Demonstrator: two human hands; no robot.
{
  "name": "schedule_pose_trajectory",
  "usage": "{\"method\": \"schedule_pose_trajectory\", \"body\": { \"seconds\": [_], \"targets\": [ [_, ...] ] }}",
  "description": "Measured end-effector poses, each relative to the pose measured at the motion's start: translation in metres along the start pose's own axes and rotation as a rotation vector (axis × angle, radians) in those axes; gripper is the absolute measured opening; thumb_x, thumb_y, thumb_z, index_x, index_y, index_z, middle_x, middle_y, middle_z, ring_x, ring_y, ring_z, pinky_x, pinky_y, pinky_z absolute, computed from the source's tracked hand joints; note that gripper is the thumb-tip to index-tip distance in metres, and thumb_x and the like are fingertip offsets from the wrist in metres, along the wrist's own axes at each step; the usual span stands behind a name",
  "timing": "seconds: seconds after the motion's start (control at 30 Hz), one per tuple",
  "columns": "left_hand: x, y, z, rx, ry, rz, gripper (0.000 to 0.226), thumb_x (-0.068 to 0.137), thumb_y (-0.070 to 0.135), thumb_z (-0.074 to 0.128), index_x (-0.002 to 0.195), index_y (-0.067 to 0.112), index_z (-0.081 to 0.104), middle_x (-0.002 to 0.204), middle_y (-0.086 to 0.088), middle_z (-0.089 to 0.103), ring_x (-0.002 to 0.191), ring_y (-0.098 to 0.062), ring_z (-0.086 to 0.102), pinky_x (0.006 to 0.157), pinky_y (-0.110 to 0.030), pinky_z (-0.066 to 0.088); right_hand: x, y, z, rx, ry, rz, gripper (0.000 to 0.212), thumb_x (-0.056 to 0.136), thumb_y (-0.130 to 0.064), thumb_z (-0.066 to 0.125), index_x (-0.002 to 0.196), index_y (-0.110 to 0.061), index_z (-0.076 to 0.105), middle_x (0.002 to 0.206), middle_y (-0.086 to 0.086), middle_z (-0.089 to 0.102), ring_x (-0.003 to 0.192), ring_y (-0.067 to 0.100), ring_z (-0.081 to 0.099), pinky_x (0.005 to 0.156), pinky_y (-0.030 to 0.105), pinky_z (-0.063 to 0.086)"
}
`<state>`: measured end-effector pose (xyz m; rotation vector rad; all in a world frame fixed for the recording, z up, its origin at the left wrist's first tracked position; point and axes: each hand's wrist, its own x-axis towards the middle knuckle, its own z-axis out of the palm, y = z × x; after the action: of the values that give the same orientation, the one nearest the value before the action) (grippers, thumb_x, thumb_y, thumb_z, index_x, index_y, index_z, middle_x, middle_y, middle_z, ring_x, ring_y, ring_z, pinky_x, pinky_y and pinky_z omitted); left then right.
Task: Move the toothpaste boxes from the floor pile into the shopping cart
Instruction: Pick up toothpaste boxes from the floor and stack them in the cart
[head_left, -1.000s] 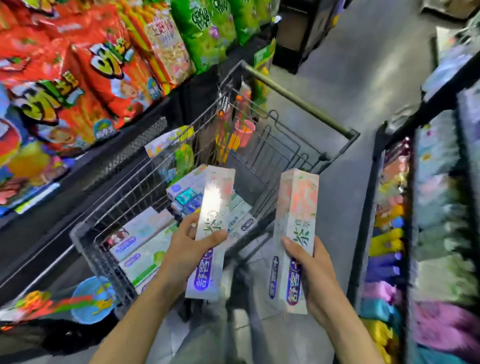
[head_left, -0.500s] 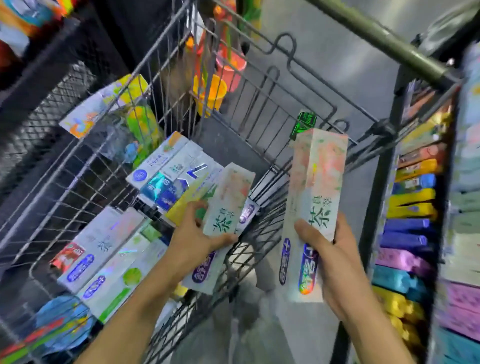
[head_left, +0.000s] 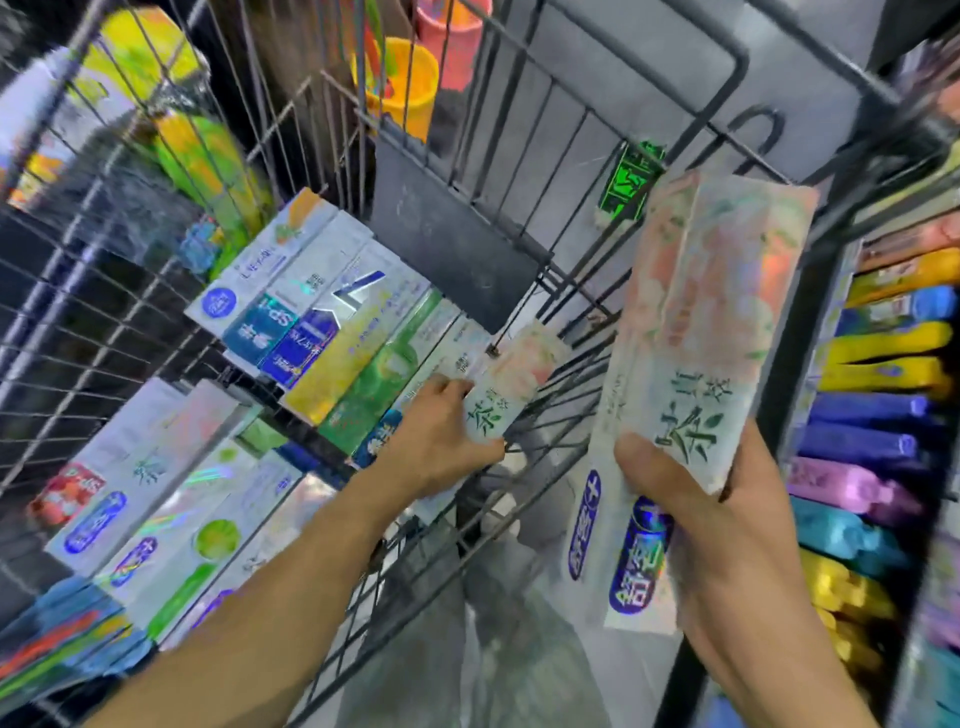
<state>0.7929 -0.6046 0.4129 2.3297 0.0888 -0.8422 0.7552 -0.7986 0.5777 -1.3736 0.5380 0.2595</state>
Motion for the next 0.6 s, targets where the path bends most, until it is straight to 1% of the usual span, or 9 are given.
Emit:
{"method": "schedule_pose_trajectory", "body": {
  "seconds": [0.1, 0.2, 0.23, 0.3, 0.33, 0.4, 0.47, 0.53, 0.6],
  "targets": [
    [0.004, -0.009, 0.007, 0.054, 0.03, 0.013, 0.099, 0.06, 0.072, 0.049, 0.135, 0.009, 0.055, 0.109, -0.006, 0.045, 0.111, -0.031, 0.05, 0.09, -0.034, 0.041, 0.002, 0.0, -0.001, 0.004, -0.043, -0.023, 0.073, 0.055, -0.051, 0.091, 0.121, -0.032, 0.066, 0.118, 0.003, 0.073, 0.107, 0.024, 0.071, 0.079, 0.03, 0.058],
    [0.002, -0.017, 0.013, 0.062, 0.061, 0.015, 0.098, 0.062, 0.075, 0.043, 0.133, 0.009, 0.053, 0.115, -0.011, 0.053, 0.114, -0.032, 0.045, 0.094, -0.041, 0.041, 0.002, 0.0, -0.001, 0.009, -0.061, -0.023, 0.072, 0.054, -0.052, 0.091, 0.119, -0.033, 0.067, 0.116, 0.003, 0.073, 0.103, 0.023, 0.072, 0.076, 0.029, 0.058],
    [0.001, -0.018, 0.014, 0.056, 0.076, 0.016, 0.096, 0.064, 0.075, 0.045, 0.134, 0.009, 0.052, 0.115, -0.011, 0.055, 0.113, -0.031, 0.044, 0.093, -0.042, 0.041, 0.003, 0.001, -0.001, 0.011, -0.063, -0.02, 0.071, 0.054, -0.052, 0.092, 0.118, -0.033, 0.067, 0.115, 0.003, 0.074, 0.102, 0.023, 0.072, 0.076, 0.029, 0.058],
    [0.0, -0.021, 0.018, 0.073, 0.083, 0.019, 0.09, 0.071, 0.069, 0.058, 0.137, 0.008, 0.049, 0.119, -0.013, 0.055, 0.113, -0.032, 0.043, 0.094, -0.042, 0.038, 0.002, 0.0, -0.001, 0.004, -0.071, -0.016, 0.07, 0.053, -0.052, 0.091, 0.116, -0.034, 0.068, 0.113, 0.003, 0.074, 0.1, 0.023, 0.073, 0.075, 0.029, 0.058],
    [-0.001, -0.022, 0.02, 0.091, 0.083, 0.02, 0.086, 0.076, 0.063, 0.065, 0.139, 0.008, 0.048, 0.124, -0.014, 0.052, 0.114, -0.032, 0.043, 0.096, -0.042, 0.038, 0.001, -0.001, -0.001, -0.001, -0.076, -0.012, 0.069, 0.053, -0.053, 0.091, 0.115, -0.035, 0.068, 0.112, 0.003, 0.074, 0.1, 0.023, 0.073, 0.074, 0.029, 0.058],
    [-0.002, -0.026, 0.024, 0.087, 0.121, 0.024, 0.078, 0.079, 0.052, 0.074, 0.137, 0.006, 0.05, 0.134, -0.014, 0.039, 0.113, -0.032, 0.046, 0.099, -0.041, 0.042, 0.001, -0.003, -0.004, -0.014, -0.093, -0.002, 0.068, 0.052, -0.055, 0.092, 0.113, -0.036, 0.068, 0.109, 0.002, 0.074, 0.098, 0.022, 0.073, 0.073, 0.027, 0.058],
    [-0.002, -0.029, 0.026, 0.088, 0.173, 0.026, 0.074, 0.078, 0.045, 0.078, 0.133, 0.003, 0.052, 0.135, -0.014, 0.034, 0.113, -0.033, 0.048, 0.1, -0.042, 0.045, 0.001, -0.004, -0.005, -0.032, -0.106, 0.003, 0.07, 0.051, -0.056, 0.092, 0.114, -0.036, 0.068, 0.109, 0.001, 0.074, 0.098, 0.021, 0.073, 0.073, 0.025, 0.058],
    [0.0, -0.034, 0.031, 0.177, 0.205, 0.045, 0.075, 0.079, 0.042, 0.079, 0.135, 0.001, 0.052, 0.128, -0.016, 0.043, 0.112, -0.034, 0.049, 0.097, -0.045, 0.047, 0.001, -0.004, -0.007, -0.042, -0.103, 0.013, 0.073, 0.05, -0.057, 0.092, 0.115, -0.036, 0.067, 0.111, 0.001, 0.074, 0.099, 0.02, 0.072, 0.074, 0.024, 0.058],
    [0.0, -0.04, 0.036, 0.35, 0.24, 0.076, 0.075, 0.08, 0.048, 0.076, 0.138, 0.006, 0.052, 0.121, -0.016, 0.053, 0.107, -0.035, 0.051, 0.091, -0.048, 0.047, 0.0, -0.004, -0.008, -0.07, -0.116, 0.006, 0.074, 0.05, -0.058, 0.091, 0.117, -0.037, 0.067, 0.114, 0.0, 0.073, 0.103, 0.02, 0.072, 0.076, 0.025, 0.058]
  ]
}}
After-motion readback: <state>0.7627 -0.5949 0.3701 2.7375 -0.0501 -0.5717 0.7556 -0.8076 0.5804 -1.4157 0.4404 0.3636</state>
